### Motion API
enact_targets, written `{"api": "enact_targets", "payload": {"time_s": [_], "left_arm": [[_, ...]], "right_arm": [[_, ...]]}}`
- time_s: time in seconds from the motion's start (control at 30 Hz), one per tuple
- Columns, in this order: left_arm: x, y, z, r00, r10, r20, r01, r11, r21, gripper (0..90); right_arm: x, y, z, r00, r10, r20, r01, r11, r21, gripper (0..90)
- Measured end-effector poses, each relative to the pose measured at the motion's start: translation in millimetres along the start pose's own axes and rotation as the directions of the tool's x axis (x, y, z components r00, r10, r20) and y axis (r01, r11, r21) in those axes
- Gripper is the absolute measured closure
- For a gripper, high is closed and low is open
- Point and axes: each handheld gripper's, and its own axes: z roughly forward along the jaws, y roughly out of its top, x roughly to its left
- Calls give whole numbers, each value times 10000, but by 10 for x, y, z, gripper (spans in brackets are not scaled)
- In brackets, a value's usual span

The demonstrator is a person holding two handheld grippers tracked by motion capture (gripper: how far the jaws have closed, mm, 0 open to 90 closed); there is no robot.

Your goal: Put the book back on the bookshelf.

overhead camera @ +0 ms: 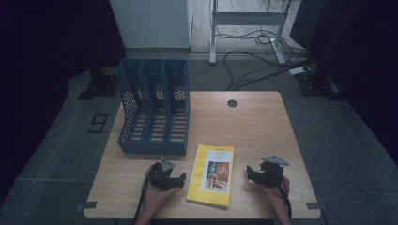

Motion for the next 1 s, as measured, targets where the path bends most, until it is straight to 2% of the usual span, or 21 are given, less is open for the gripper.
{"api": "enact_targets", "payload": {"time_s": [0.17,0.37,0.47,0.57,0.6,0.67,0.8,0.93,1.0], "left_arm": [[36,-1,-9,9988,-468,131,471,9987,-210,198],[1,-3,-17,9987,-414,304,421,9989,-211,202],[-18,-4,-52,9968,-530,606,555,9977,-401,202],[-26,8,-73,9963,-545,659,580,9970,-522,202],[-21,17,-83,9957,-591,707,633,9963,-587,202],[0,38,-108,9932,-720,916,785,9945,-691,202],[24,50,-153,9916,-799,1020,890,9921,-879,200],[22,54,-202,9888,-840,1236,979,9890,-1108,201],[20,58,-218,9873,-850,1340,1012,9877,-1188,201]], "right_arm": [[85,34,-52,9995,-130,-297,123,9996,-255,153],[237,101,-144,9967,-316,-751,271,9979,-595,165],[317,135,-205,9949,-405,-921,327,9958,-853,170],[362,149,-227,9934,-454,-1057,352,9948,-959,173],[434,176,-236,9912,-576,-1194,459,9941,-986,175],[468,194,-230,9906,-663,-1198,549,9939,-956,176],[582,252,-192,9879,-763,-1348,646,9939,-896,178],[718,292,-160,9826,-1161,-1452,1041,9907,-876,176],[757,280,-143,9803,-1036,-1681,890,9917,-926,179]]}}
